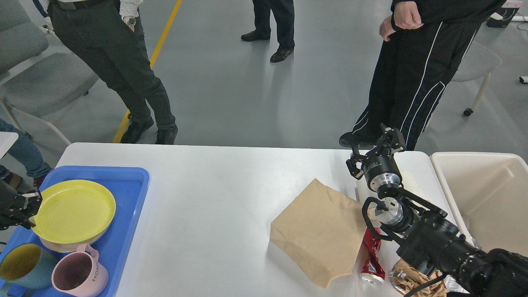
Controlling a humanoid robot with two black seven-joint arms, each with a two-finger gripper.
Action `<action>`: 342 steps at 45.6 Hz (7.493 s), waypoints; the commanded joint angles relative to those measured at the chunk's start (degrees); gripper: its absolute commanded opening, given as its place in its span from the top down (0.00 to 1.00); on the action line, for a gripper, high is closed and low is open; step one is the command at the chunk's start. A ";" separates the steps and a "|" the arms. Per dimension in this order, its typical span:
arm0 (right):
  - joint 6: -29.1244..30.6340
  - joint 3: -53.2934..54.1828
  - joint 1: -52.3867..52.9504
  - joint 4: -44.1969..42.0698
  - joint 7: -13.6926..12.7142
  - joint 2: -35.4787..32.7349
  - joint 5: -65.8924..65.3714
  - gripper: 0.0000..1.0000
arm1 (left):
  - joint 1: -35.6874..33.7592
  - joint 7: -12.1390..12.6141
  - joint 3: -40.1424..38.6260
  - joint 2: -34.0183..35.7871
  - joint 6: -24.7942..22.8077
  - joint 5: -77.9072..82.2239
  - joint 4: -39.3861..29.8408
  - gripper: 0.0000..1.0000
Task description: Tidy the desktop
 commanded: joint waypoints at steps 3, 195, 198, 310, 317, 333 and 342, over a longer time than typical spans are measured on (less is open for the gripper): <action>0.00 -0.02 0.00 0.00 0.00 0.00 0.00 0.00 | 0.01 0.03 0.09 -0.01 0.00 0.00 -0.10 0.73; 0.00 -0.02 0.00 0.00 0.00 0.00 0.00 0.00 | 14.43 -22.56 -98.88 -29.27 24.41 -3.51 -0.01 0.04; 0.00 -0.02 0.00 0.00 0.00 0.00 0.00 0.00 | 14.43 -22.56 -98.70 -29.97 24.41 -3.51 -0.01 0.04; 0.00 -0.02 0.00 0.00 0.00 0.00 0.00 0.00 | 17.68 -22.64 -98.88 -32.35 24.59 -3.51 0.08 0.04; 0.00 -0.02 0.00 0.00 0.00 0.00 0.00 0.00 | 17.59 -22.64 -98.88 -32.35 24.59 -3.60 0.08 0.04; 0.00 -0.02 0.00 0.00 0.00 0.00 0.00 0.00 | 17.59 -22.64 -98.88 -32.35 24.59 -3.60 0.08 0.04; 0.00 -0.02 0.00 0.00 0.00 0.00 0.00 0.00 | 17.68 -22.64 -98.88 -32.35 24.59 -3.60 0.08 0.04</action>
